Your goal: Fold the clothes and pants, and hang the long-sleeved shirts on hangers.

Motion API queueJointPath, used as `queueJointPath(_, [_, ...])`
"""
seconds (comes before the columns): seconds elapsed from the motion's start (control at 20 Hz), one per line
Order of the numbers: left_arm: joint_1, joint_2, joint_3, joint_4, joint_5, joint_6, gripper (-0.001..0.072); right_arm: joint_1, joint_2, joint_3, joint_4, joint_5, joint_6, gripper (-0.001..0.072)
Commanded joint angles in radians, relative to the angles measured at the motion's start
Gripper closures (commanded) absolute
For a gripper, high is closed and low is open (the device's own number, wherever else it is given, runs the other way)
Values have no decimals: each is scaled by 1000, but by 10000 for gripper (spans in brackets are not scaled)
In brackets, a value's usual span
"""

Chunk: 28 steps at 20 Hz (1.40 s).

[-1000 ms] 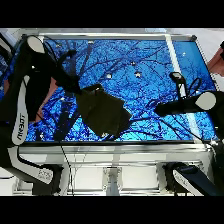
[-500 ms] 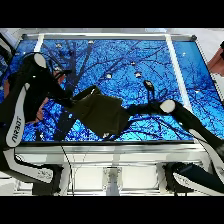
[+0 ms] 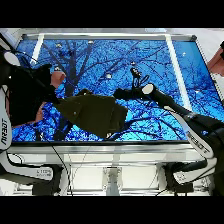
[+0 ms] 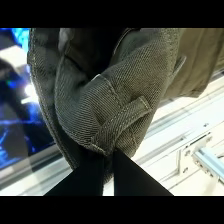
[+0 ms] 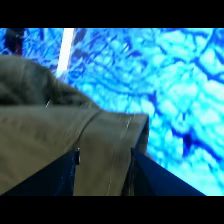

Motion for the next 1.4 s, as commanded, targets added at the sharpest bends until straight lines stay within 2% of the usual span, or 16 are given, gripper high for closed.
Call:
queueJointPath(0.0, [27,2,0,-43,12,45,682,2,-109,92,20,18,-5,335])
queueJointPath(0.25, [27,-3,0,-43,14,57,682,-13,-158,121,31,144,8,334])
queueJointPath(0.5, [27,-3,0,-43,24,57,681,-122,-154,141,31,377,41,335])
queueJointPath(0.6, [27,-3,0,-43,40,57,682,-148,-143,144,32,416,41,335])
queueJointPath(0.75, [26,-3,0,-43,42,57,681,-129,-140,148,39,400,29,335])
queueJointPath(0.95, [26,-3,0,-43,42,57,682,-68,-144,148,42,265,23,335])
queueJointPath(1.2, [26,-3,0,-43,42,57,683,-51,-184,148,111,230,25,337])
queueJointPath(1.3, [26,-3,0,-43,43,58,682,-43,-187,148,136,196,17,364])
queueJointPath(1.35, [26,-3,0,-43,47,57,682,-40,-187,148,146,185,13,427])
